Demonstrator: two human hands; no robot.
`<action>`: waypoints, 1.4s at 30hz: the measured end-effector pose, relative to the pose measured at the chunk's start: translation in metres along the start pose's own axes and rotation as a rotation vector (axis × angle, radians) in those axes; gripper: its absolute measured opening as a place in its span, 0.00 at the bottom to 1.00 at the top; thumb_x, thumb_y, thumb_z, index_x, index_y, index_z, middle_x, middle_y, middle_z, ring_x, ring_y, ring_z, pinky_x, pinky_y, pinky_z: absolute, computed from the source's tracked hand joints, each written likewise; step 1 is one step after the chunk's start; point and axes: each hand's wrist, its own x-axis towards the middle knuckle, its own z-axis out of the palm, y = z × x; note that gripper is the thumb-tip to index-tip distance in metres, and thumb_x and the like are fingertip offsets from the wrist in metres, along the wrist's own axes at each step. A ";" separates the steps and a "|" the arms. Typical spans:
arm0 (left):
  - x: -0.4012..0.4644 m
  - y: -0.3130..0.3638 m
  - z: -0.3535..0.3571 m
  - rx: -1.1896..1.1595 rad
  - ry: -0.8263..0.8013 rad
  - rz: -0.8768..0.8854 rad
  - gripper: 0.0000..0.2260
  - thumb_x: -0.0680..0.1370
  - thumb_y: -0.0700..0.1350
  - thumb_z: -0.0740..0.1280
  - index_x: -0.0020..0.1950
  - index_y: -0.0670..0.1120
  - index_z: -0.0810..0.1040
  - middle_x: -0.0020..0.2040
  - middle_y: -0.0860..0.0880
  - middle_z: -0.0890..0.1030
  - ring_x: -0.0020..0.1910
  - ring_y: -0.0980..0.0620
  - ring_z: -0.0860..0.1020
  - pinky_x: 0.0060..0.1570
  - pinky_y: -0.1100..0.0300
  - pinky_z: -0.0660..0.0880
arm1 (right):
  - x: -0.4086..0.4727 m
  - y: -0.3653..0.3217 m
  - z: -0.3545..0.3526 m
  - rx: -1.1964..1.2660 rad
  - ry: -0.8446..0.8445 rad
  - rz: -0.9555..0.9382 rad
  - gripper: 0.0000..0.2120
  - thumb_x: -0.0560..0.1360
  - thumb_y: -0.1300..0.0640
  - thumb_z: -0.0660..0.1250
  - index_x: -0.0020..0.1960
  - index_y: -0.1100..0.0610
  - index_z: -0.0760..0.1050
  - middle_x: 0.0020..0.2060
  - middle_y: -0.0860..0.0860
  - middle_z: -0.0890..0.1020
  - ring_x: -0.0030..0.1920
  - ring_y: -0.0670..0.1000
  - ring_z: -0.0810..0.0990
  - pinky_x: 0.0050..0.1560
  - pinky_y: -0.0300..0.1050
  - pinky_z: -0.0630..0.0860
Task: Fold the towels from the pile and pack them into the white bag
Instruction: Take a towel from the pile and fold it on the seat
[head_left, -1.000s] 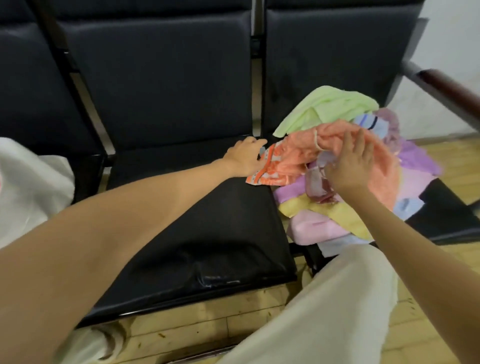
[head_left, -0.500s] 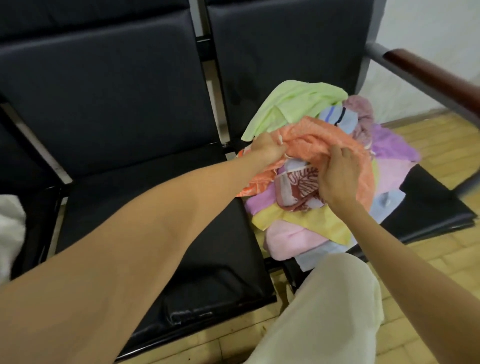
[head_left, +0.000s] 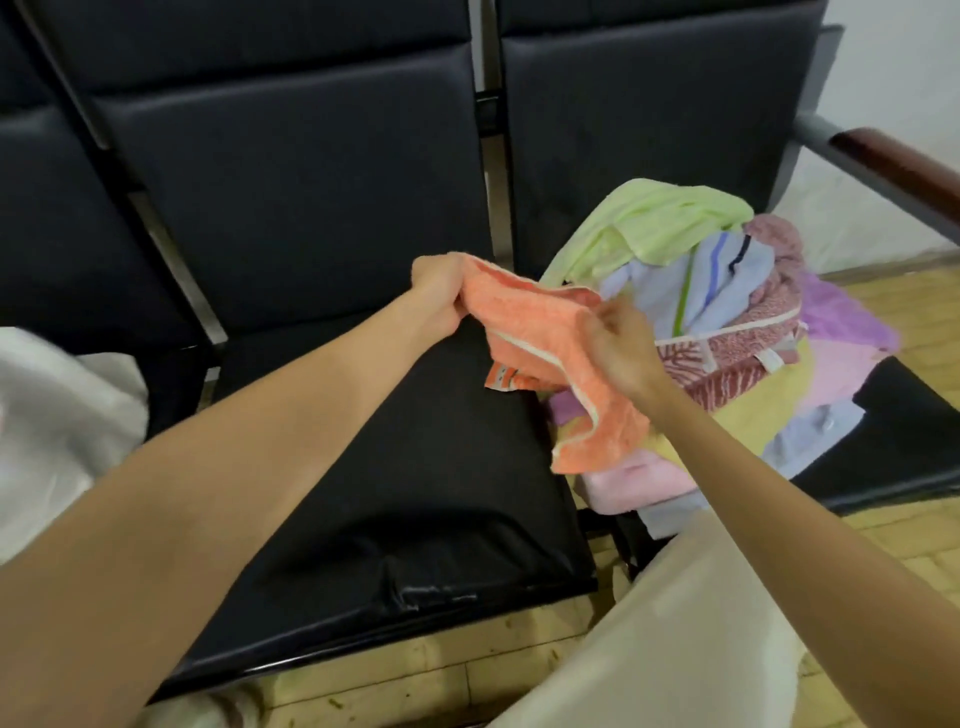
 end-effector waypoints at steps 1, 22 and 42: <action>0.000 0.001 -0.018 0.048 0.021 0.002 0.10 0.78 0.32 0.59 0.58 0.38 0.74 0.46 0.42 0.79 0.44 0.47 0.80 0.44 0.52 0.80 | -0.004 -0.004 0.010 -0.036 -0.100 -0.002 0.07 0.80 0.57 0.60 0.48 0.60 0.74 0.40 0.50 0.75 0.41 0.49 0.73 0.39 0.37 0.67; -0.021 -0.122 -0.318 0.615 0.382 0.085 0.10 0.79 0.40 0.61 0.39 0.52 0.68 0.39 0.51 0.71 0.47 0.48 0.74 0.49 0.51 0.75 | -0.130 0.009 0.165 -0.646 -0.939 -0.442 0.04 0.72 0.55 0.68 0.44 0.54 0.74 0.37 0.49 0.81 0.37 0.49 0.79 0.38 0.46 0.74; -0.025 -0.116 -0.339 1.301 0.353 0.190 0.13 0.75 0.39 0.65 0.59 0.38 0.76 0.59 0.38 0.76 0.57 0.39 0.76 0.53 0.50 0.74 | -0.107 0.031 0.160 -0.548 -0.735 -0.327 0.05 0.70 0.59 0.69 0.39 0.60 0.77 0.39 0.52 0.78 0.39 0.52 0.78 0.38 0.48 0.75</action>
